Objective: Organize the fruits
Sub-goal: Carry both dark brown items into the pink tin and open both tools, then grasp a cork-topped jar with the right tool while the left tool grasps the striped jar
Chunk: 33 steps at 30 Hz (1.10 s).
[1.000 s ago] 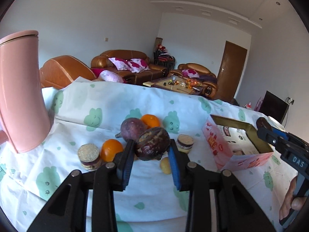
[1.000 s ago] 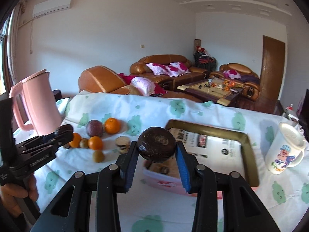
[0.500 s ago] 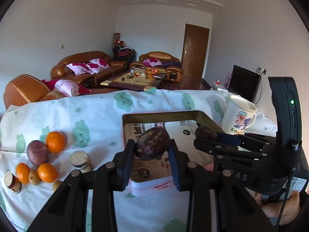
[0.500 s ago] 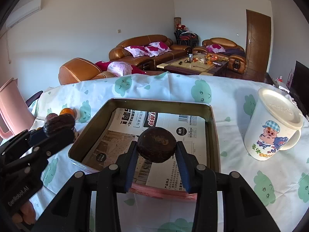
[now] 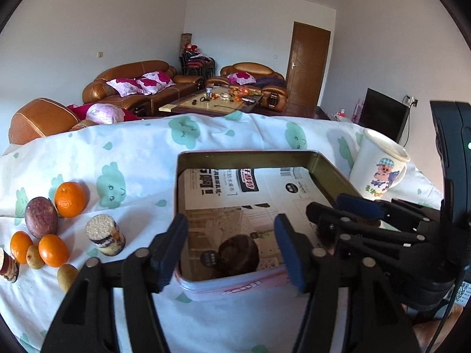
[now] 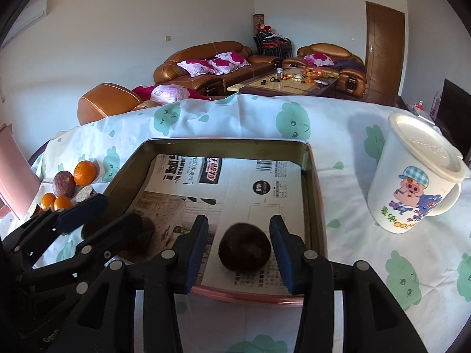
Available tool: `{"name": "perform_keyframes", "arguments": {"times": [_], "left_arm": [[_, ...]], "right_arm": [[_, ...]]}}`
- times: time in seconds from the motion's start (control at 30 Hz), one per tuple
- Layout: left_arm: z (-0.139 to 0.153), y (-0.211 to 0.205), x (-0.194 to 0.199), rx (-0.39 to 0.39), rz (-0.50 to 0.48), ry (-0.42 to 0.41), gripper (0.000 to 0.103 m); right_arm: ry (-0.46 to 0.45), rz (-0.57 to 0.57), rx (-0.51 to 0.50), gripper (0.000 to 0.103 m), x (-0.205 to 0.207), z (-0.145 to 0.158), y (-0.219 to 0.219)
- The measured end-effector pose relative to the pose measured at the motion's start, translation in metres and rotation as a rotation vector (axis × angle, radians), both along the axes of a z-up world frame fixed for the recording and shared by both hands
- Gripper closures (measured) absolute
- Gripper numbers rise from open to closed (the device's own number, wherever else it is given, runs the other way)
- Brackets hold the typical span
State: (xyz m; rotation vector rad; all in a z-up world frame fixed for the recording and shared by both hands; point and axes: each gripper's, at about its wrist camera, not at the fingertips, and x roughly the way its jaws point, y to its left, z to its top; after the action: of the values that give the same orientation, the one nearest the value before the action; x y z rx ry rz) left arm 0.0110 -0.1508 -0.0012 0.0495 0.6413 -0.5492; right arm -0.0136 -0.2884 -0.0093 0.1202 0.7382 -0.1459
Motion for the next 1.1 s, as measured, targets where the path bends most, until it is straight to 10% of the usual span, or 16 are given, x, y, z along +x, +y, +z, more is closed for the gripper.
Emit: {"name": "perform_keyframes", "arguments": {"times": [0.17,0.87,1.1], "left_arm": [[0.011,0.014,-0.014,-0.015,0.062,-0.110,0.001],[0.012,0.106,-0.015,0.054,0.275,-0.165,0.000],[0.011,0.150,-0.006,0.066,0.357,-0.130,0.000]], "right_arm": [[-0.051,-0.044,-0.008,0.030,-0.006,0.008,-0.008],[-0.227,0.041,-0.278,0.029,-0.029,0.020,0.065],[-0.278,0.087,-0.217,0.029,-0.039,0.025,0.083]]}}
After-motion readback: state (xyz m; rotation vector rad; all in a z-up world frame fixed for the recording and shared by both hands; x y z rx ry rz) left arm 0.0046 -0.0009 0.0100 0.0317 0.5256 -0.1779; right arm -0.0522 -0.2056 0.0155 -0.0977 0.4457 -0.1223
